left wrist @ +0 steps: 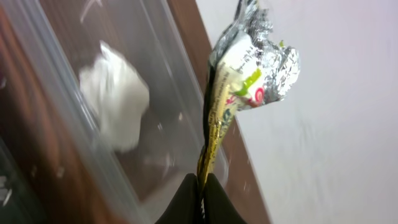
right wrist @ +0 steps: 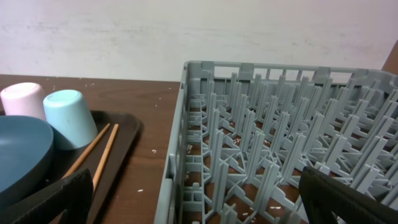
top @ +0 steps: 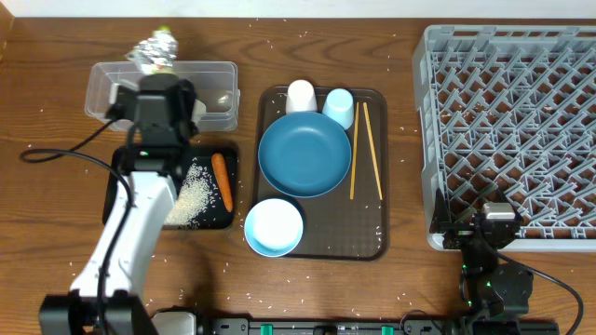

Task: Sort waste into correct bins and load items into the dishwasher rack
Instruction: 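Carry the wrapper left and drop it into the clear bin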

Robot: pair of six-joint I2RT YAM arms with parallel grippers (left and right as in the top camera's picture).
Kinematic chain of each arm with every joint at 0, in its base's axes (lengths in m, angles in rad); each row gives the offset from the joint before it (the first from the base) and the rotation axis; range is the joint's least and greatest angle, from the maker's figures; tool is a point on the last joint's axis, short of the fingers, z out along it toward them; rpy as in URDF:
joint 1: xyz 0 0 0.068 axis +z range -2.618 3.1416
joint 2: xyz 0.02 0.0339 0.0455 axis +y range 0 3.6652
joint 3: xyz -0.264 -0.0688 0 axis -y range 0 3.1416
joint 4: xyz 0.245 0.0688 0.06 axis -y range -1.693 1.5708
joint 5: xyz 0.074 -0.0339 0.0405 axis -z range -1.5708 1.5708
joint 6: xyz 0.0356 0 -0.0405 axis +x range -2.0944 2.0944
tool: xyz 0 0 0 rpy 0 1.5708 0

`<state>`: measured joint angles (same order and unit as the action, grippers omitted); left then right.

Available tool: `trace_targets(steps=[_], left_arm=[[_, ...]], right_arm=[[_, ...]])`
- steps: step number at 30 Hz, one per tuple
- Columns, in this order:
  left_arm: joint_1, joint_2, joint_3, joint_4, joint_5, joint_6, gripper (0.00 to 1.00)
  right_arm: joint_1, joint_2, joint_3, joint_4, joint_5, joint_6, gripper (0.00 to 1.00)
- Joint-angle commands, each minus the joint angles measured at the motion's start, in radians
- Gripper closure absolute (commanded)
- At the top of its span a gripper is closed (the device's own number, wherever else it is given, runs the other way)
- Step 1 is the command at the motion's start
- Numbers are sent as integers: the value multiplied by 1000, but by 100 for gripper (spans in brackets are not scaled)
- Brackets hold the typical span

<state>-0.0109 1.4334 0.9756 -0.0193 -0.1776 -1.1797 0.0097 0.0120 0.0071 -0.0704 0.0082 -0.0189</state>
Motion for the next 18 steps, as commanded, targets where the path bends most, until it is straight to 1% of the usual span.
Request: trace_targets(steps=[1, 4, 5, 7, 8, 13, 14, 18], left_arm=[[60, 59, 3, 72, 85, 0, 94], [87, 103, 3, 132, 161, -5, 94], [89, 117, 3, 139, 174, -12, 88], [89, 138, 3, 138, 175, -27, 49], [89, 145, 3, 137, 175, -26, 44], [89, 147, 3, 130, 201, -26, 35], [89, 146, 3, 131, 215, -26, 30], [89, 145, 3, 130, 303, -25, 27]], right_arm=[[5, -4, -2, -4, 2, -8, 1], [5, -4, -2, -4, 2, -8, 1], [5, -3, -2, -4, 2, -8, 1], [5, -3, -2, -4, 2, -8, 1], [5, -3, -2, -4, 2, -8, 1], [5, -3, -2, -4, 2, -8, 1], [5, -3, -2, -4, 2, -8, 1], [5, -3, -2, -4, 2, -8, 1]])
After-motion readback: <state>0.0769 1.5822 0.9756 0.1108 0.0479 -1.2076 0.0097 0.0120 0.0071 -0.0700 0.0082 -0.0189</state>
